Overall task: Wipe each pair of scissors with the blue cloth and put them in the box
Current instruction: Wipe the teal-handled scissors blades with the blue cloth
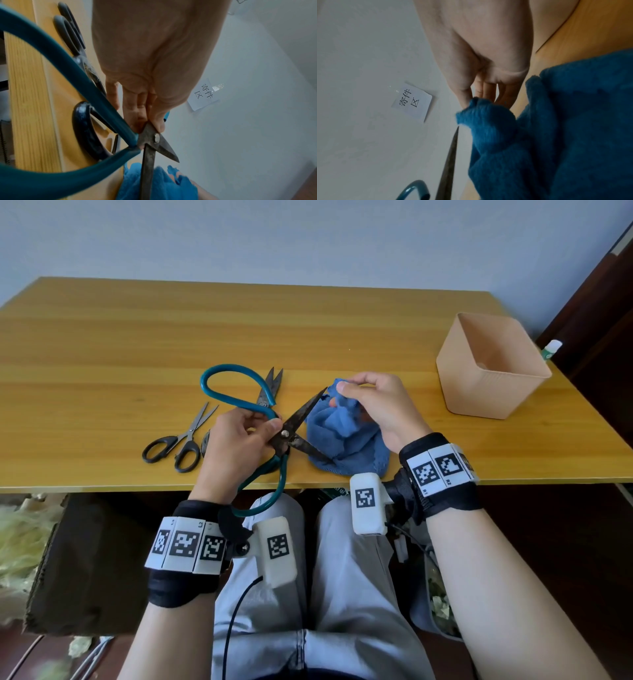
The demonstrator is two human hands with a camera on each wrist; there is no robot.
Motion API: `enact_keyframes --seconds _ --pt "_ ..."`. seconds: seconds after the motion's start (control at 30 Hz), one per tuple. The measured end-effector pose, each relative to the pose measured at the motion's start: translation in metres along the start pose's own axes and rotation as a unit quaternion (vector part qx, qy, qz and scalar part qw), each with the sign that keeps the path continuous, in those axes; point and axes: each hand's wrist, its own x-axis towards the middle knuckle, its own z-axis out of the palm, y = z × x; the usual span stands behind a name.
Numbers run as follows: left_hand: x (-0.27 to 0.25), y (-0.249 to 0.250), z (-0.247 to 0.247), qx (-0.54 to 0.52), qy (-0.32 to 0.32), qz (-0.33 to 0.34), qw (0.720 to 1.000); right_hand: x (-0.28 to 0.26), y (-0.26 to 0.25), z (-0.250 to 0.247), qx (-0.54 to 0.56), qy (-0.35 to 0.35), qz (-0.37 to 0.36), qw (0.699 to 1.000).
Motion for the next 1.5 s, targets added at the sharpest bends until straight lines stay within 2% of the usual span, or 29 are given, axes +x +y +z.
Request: enact_keyframes --seconds 0.13,0.27,0.33,0.4,0.57,0.77,0.93,1.1,1.23,1.37,1.5 --pt "0.000 0.000 0.001 -0.006 0.001 0.008 1.000 -0.004 -0.007 0.007 0.077 -0.079 0.073 0.991" --pt "0.002 -0.002 0.003 -0.008 -0.003 0.005 1.000 -0.009 -0.010 0.016 0.161 -0.173 0.099 0.967" --pt "0.002 -0.002 0.005 -0.003 -0.001 0.006 1.000 -0.011 -0.009 0.019 0.150 -0.218 0.089 0.960" --pt "0.002 -0.003 0.005 0.006 0.002 0.007 1.000 -0.013 -0.007 0.021 0.114 -0.235 0.071 0.963" --pt "0.000 -0.001 0.006 0.013 0.001 0.000 1.000 -0.014 -0.004 0.021 0.094 -0.239 0.062 0.964" --pt "0.004 -0.002 0.006 0.049 -0.003 -0.010 0.999 -0.005 0.001 0.018 0.173 -0.158 0.078 0.969" --pt "0.005 0.001 0.009 0.065 0.008 -0.001 0.998 -0.010 -0.001 0.021 0.145 -0.204 0.070 0.966" --pt "0.005 0.002 0.009 0.064 0.012 0.003 0.998 -0.007 0.000 0.020 0.173 -0.162 0.074 0.969" --pt "0.005 0.004 0.007 0.063 -0.001 -0.002 0.998 -0.011 0.001 0.021 0.146 -0.207 0.057 0.966" --pt "0.005 0.007 0.007 0.051 0.002 0.007 0.999 -0.006 -0.001 0.020 0.191 -0.147 0.060 0.969" --pt "0.005 0.008 0.005 0.035 -0.020 -0.001 0.999 -0.009 0.002 0.022 0.155 -0.197 0.055 0.967"
